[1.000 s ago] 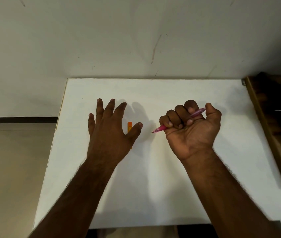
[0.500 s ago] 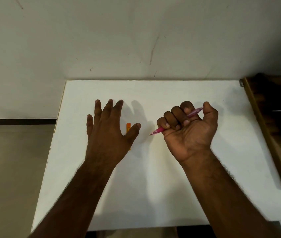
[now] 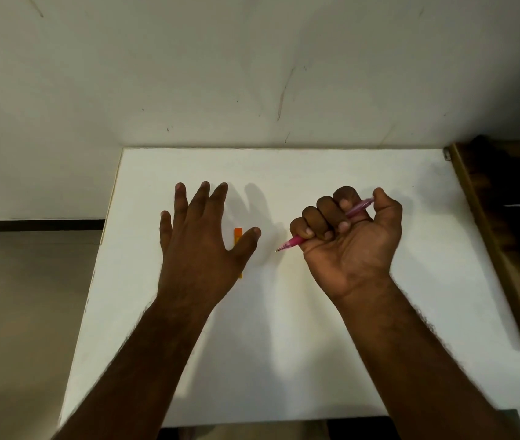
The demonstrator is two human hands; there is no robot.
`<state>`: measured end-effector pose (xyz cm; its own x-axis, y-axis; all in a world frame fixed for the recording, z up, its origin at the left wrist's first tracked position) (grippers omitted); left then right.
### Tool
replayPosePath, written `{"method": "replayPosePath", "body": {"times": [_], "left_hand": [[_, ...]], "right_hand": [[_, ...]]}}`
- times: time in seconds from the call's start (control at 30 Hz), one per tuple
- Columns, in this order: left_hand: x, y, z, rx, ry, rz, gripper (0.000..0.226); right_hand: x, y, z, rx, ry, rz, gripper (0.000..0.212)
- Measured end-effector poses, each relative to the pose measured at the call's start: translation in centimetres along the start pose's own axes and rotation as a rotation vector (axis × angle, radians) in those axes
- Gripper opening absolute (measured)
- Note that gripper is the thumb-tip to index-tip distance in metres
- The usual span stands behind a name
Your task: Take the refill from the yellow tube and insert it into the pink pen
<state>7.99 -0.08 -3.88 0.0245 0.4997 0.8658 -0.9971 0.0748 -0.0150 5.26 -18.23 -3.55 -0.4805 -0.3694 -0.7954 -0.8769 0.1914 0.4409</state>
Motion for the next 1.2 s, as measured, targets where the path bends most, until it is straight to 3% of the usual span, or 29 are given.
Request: {"method": "replayPosePath", "body": {"times": [1.2], "left_hand": [[-0.21, -0.06, 0.08, -0.021, -0.054, -0.02, 0.093]], "right_hand": [[-0.33, 0.07, 0.46, -0.03, 0.018, -0.017, 0.05]]}}
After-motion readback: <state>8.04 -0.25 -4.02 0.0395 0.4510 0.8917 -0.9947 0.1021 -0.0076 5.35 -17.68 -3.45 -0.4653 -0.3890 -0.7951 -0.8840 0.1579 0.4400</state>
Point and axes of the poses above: each hand's wrist, its own y-axis away from the middle knuckle, its own x-axis out of the back of the hand, z = x × y, the point moved 6 cm from there along -y, towards the middle knuckle, and after that the axes turned 5 degrees about z, right-handed, at the moved point
